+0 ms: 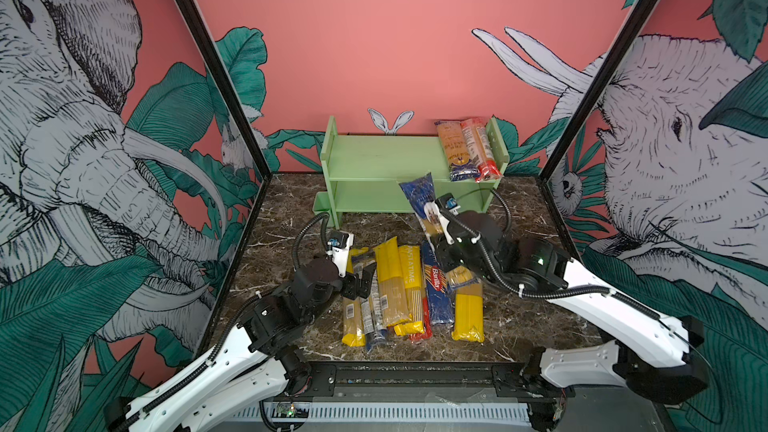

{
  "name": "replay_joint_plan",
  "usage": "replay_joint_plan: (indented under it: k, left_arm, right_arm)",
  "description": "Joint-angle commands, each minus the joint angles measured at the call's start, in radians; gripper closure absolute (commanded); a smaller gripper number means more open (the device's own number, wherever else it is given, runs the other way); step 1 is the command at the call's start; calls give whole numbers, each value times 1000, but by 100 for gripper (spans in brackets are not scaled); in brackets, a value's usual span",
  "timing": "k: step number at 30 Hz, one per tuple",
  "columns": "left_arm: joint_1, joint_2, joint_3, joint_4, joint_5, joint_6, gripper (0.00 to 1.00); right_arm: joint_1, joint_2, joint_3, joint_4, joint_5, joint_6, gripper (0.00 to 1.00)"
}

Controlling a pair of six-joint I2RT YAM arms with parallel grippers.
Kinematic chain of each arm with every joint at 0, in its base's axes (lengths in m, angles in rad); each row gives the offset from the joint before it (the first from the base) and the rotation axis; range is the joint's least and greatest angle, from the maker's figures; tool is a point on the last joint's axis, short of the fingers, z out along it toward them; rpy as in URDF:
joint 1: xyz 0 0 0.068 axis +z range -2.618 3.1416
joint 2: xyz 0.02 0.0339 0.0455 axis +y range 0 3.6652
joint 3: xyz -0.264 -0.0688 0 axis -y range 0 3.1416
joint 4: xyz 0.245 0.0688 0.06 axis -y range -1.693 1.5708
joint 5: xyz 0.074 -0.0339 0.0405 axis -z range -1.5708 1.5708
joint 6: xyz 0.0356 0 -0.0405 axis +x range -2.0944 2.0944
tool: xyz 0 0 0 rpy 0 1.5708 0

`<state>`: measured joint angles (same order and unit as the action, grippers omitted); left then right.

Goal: Place and organize the pasta boxes and bags onto the shelf
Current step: 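Lift the ankara pack up to the upper shelf with the right gripper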

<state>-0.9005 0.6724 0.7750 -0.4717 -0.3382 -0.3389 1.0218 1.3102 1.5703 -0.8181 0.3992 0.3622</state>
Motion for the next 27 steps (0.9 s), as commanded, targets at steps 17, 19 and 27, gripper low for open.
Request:
replay_joint_plan:
  k: [17,19,27]
  left_arm:
    - [5,216,212,49,-67,215,0]
    - [6,223,220,47,-69,219,0]
    - [6,216,245,34,-78,225,0]
  right_arm:
    - [-380,776,1110,46,-58,-223,100]
    - [-402,837,1178,57,-65,-229,100]
    - [-484,870,1141,114,-125,-187,100]
